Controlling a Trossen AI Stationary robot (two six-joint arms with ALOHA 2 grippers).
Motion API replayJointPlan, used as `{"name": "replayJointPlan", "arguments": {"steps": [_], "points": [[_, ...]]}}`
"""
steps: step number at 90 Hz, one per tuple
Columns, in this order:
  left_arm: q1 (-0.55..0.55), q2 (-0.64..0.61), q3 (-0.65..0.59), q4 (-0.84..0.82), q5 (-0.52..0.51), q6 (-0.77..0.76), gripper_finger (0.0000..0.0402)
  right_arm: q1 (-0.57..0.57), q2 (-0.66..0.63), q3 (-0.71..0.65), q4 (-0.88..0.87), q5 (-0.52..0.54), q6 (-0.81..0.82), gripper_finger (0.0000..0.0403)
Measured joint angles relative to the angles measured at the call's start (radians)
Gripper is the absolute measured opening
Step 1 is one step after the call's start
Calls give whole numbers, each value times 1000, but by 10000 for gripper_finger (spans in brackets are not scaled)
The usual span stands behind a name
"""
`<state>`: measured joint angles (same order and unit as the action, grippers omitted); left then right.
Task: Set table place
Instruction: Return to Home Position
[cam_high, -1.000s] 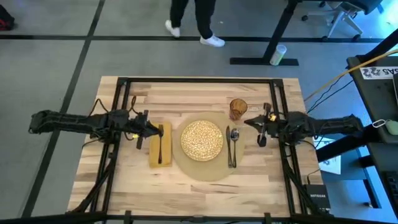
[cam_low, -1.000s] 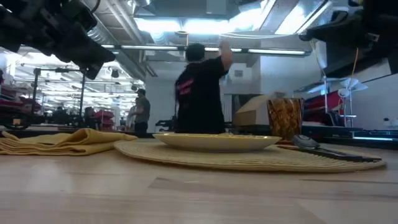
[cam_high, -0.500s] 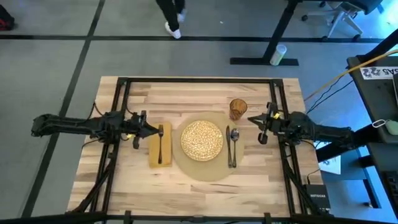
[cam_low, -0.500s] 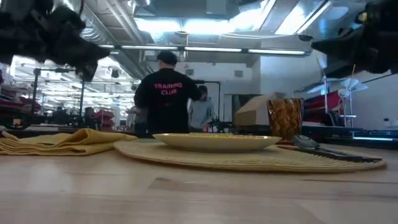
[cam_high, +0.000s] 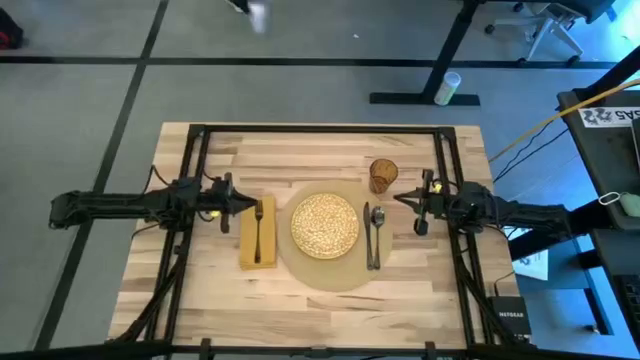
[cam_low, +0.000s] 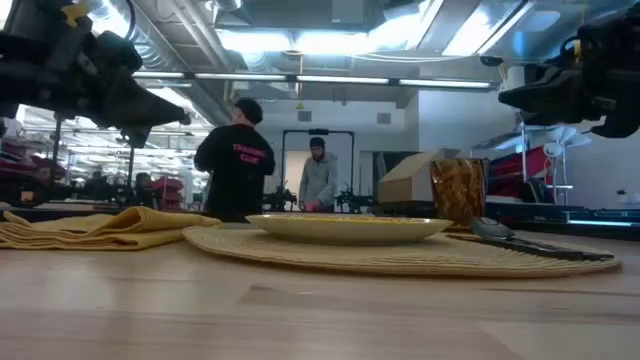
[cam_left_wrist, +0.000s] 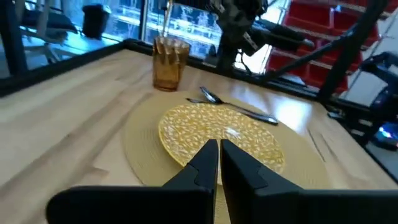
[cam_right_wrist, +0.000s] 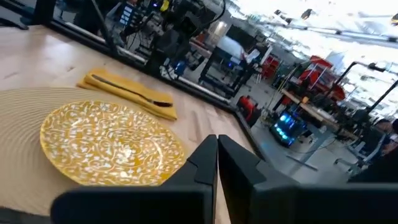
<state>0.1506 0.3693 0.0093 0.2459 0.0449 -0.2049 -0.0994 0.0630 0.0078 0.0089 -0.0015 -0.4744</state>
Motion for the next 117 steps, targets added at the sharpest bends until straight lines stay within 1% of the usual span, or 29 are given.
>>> {"name": "replayJointPlan", "arguments": {"steps": [8, 21, 37, 42, 46, 51, 60, 75, 86, 105, 117], "points": [[-10, -35, 0, 2, 16, 8, 0, 0, 6, 0, 0, -12, 4, 0], [-21, -138, 0, -23, 19, 39, 0, 0, 4, 0, 2, -36, 10, 0], [-21, -323, 0, -221, 18, 37, 0, 0, 4, 0, 4, -44, -28, 0], [-23, -371, 0, -221, 15, 38, 0, 0, 4, 0, 4, -44, -34, 0], [-26, -367, 1, -203, 16, 60, 0, 1, 4, 0, 4, -44, -43, 0], [-30, -363, 0, -221, 11, 85, 0, 1, 5, 0, 4, -42, -56, 0], [-31, -366, 0, -236, -47, 81, 0, 1, 3, 0, 0, -15, -67, 0], [-29, -365, 0, -237, -53, 117, 0, 0, 42, 0, 0, 7, -135, 0], [-22, -360, 0, -237, -57, 160, 0, 1, 80, 0, -1, 7, -144, 0], [-11, -358, 0, -237, -61, 130, 0, 1, 122, 0, -1, 7, -132, 0], [-11, -358, 0, -237, -61, 129, 0, 1, 124, 0, -1, 8, -128, 0]]}}
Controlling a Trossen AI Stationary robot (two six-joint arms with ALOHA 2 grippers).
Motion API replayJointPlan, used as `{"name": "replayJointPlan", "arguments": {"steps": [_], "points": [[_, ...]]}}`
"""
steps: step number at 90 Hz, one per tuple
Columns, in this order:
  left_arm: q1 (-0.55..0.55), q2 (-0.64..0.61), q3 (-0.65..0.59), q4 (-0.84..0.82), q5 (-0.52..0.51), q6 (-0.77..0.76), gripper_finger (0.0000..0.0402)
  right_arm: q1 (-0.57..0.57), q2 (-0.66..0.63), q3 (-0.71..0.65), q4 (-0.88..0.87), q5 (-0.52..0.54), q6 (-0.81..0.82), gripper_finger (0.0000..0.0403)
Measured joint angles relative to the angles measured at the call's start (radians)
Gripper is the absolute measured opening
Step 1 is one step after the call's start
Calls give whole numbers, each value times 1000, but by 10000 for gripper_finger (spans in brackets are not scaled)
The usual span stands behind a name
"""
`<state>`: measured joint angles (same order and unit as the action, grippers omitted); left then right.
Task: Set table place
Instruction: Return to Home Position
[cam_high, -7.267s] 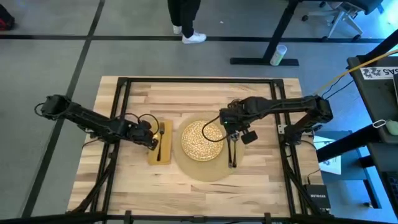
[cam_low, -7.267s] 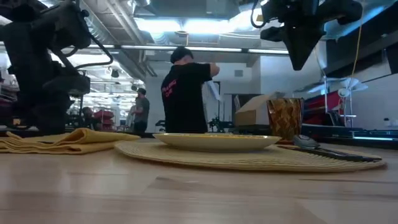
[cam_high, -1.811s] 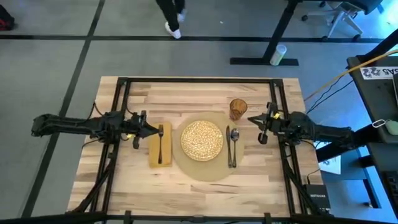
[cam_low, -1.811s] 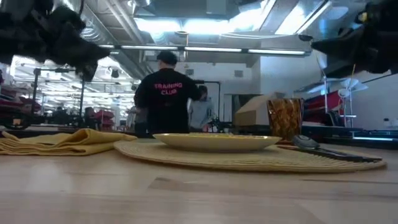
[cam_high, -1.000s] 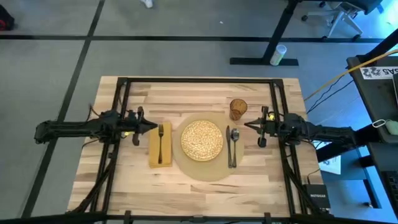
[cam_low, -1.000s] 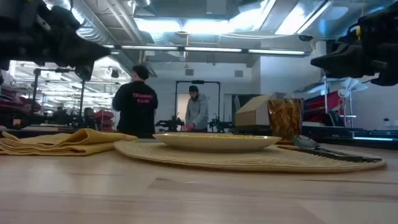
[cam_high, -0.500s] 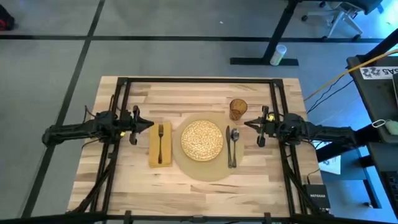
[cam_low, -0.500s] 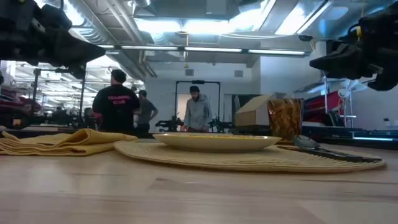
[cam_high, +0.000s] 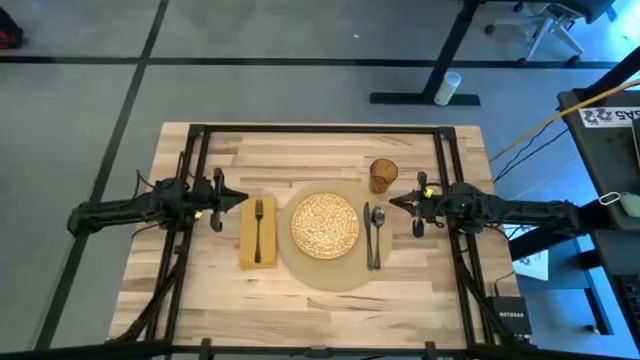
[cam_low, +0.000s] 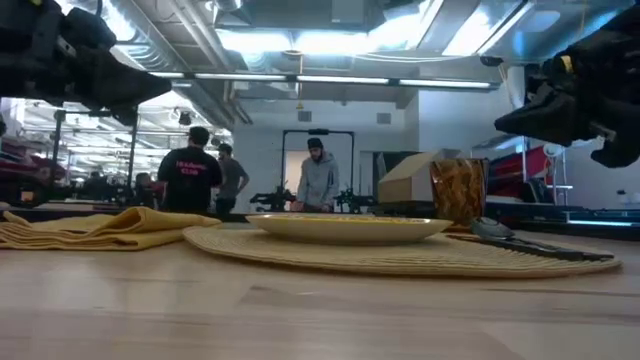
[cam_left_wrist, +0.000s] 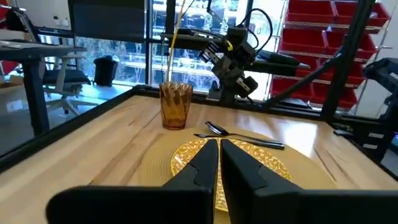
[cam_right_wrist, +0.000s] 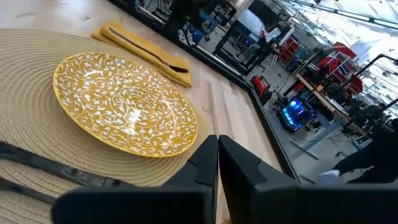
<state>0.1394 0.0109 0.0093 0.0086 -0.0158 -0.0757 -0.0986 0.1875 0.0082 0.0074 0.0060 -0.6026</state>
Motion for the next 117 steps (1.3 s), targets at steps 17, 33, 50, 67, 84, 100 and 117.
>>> {"name": "replayJointPlan", "arguments": {"steps": [17, 33, 50, 67, 84, 100, 117], "points": [[0, -1, 0, 9, -2, -36, 0, 0, -3, 0, 8, 2, 44, 0], [0, -1, 0, 3, -2, -73, 0, 0, -63, 0, 22, -44, 3, 0], [0, -2, 0, 3, -12, -46, 0, 0, -173, 0, 2, -1, -44, 0], [0, -2, 0, 24, -133, -21, 0, -1, -180, 0, 4, 8, -83, 0], [0, 0, 0, 28, -161, 5, 0, 0, -155, 0, 2, 1, -83, 0], [0, 0, 0, 28, -162, 24, 0, 0, -138, 0, 2, 1, -83, 0], [0, 0, 0, 28, -162, 24, 0, 0, -138, 0, 2, 1, -83, 0]]}}
